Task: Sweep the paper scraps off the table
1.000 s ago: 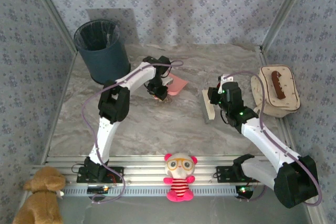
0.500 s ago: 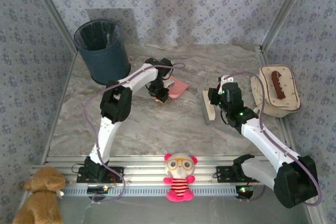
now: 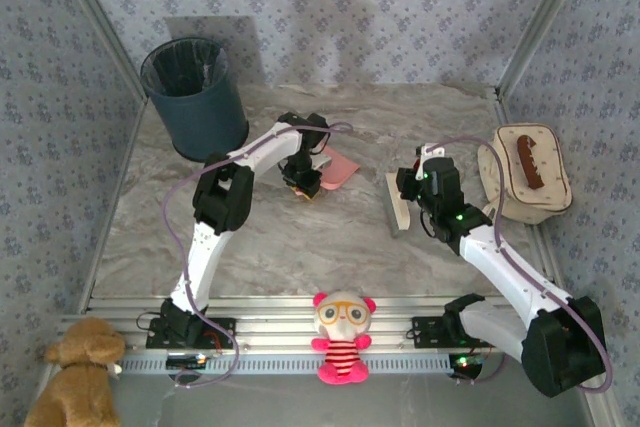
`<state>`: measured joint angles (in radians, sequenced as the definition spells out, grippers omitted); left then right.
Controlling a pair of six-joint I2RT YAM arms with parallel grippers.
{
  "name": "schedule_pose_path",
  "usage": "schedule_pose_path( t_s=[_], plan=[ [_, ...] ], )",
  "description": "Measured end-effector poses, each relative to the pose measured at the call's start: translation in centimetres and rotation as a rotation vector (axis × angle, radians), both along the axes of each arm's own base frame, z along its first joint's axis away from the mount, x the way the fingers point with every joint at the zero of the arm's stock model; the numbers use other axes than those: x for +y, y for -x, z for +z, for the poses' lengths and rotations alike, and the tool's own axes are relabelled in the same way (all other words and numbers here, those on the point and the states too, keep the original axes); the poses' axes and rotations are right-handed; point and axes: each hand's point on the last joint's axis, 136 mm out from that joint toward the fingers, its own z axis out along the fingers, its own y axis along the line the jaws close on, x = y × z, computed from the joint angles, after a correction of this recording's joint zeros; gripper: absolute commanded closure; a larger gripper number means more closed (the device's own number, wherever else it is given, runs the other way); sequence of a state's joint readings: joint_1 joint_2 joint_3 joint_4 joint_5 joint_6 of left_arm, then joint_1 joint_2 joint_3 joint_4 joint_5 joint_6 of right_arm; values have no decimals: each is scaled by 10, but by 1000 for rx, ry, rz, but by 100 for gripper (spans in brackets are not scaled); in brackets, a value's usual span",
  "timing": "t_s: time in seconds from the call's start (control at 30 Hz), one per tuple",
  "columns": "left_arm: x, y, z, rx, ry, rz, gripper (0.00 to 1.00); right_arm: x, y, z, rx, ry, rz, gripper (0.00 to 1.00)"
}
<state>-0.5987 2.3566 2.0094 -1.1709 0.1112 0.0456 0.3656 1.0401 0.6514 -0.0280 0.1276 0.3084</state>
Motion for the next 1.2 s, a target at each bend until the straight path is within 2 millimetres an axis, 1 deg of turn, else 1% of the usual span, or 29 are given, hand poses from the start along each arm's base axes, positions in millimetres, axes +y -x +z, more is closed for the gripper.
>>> schedule_pose_path(
  t_s=[0.33, 0.63, 0.73, 0.8, 0.9, 0.97, 1.2],
  plan=[
    [4, 2, -5, 3, -17, -9, 59, -2, 0, 2, -5, -2, -4, 100],
    [3, 3, -4, -8, -21, -24, 55, -3, 0, 2, -6, -2, -8, 100],
    [6, 7, -3, -11, -20, -26, 53, -4, -1, 2, -5, -1, -11, 100],
    [12, 15, 0, -6, -29, -27, 53, -5, -2, 0, -2, 5, -12, 100],
    [19, 22, 10, -12, -31, -32, 52, -5, -5, -5, 13, 24, -8, 100],
    [22, 26, 22, -31, -21, -37, 52, -5, -10, -7, 19, 42, -4, 100],
    [36, 43, 72, -131, 37, -46, 52, 1, -36, 7, -5, 91, 18, 100]
  ],
)
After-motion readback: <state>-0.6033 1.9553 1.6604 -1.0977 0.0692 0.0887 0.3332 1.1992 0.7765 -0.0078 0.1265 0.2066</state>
